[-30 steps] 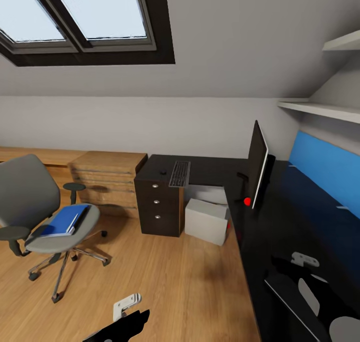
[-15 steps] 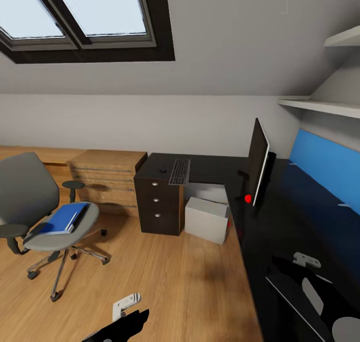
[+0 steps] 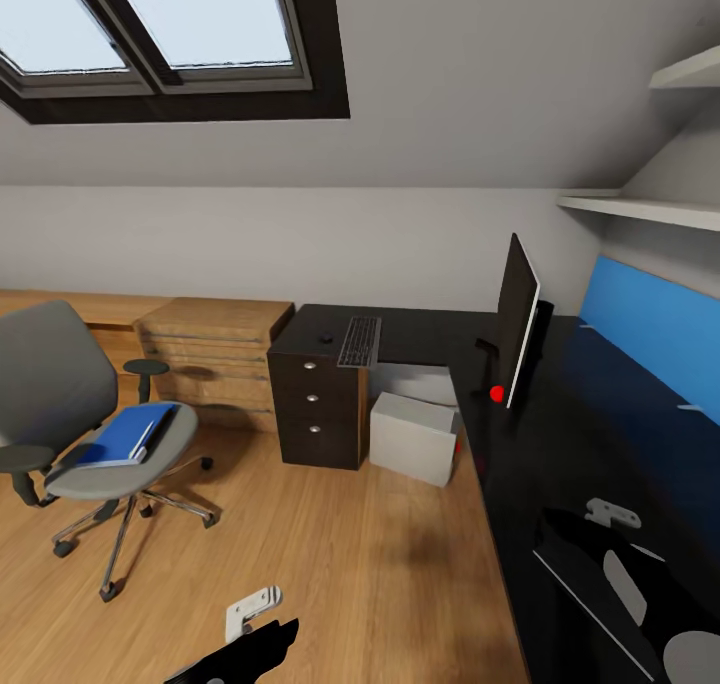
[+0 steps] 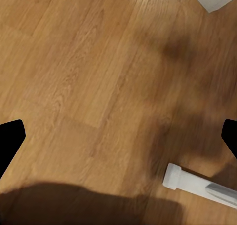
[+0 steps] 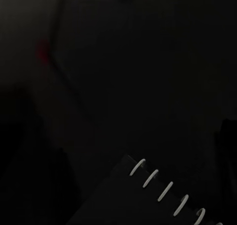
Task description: In the bedroom, organize the workspace by keeping the computer under the desk, ensuring the monitor is on the desk, placing the keyboard on the desk next to the monitor, placing the mouse on the desk next to the keyboard, moving the folder from the swivel chair onto the desk next to the mouse, stacking the notebook on top of the folder with the pen on top of the notebook, and positioning the swivel chair next to the desk.
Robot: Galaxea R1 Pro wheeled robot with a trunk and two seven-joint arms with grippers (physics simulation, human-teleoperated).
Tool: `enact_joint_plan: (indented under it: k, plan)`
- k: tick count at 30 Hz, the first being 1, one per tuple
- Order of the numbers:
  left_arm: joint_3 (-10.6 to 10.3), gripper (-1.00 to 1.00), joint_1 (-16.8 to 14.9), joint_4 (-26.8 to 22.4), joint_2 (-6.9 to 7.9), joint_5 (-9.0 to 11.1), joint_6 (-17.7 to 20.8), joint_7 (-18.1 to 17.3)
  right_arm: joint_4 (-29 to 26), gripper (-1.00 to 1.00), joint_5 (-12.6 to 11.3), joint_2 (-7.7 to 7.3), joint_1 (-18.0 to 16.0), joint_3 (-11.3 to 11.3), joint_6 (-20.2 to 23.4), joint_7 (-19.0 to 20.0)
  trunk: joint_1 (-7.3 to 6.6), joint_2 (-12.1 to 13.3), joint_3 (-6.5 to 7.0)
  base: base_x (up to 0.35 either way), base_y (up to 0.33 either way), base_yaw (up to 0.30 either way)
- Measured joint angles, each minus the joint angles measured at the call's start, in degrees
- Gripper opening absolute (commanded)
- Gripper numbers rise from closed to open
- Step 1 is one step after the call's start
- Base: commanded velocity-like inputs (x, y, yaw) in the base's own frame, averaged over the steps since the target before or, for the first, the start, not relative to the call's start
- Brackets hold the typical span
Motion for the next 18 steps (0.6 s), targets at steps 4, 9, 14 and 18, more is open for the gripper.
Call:
enact_joint_plan:
  k: [4,9,14,18]
  plan:
    - [-0.03,1.0,0.0,-0.01,-0.01,0.0,0.0,0.0,0.0,1.0,0.0,0.0,0.0,0.0,-0.01,0.0,0.0,0.0,0.0,0.0,0.0,0.0]
    - [0.11,1.0,0.0,0.03,0.01,0.0,0.0,-0.32,0.02,1.0,0.01,0.01,0.0,0.02,-0.05,-0.01,0.0,0.0,0.0,0.0,0.0,0.0]
    - [0.16,1.0,0.0,0.17,0.04,0.0,0.0,-0.38,0.03,1.0,0.01,0.01,0.0,0.02,-0.07,-0.01,0.0,0.0,0.0,-0.011,0.0,0.0]
    - [0.16,1.0,-0.01,0.23,0.02,0.0,0.0,-0.36,0.02,1.0,-0.32,0.03,0.0,0.12,-0.1,0.19,0.02,0.01,0.0,-0.156,0.0,0.0]
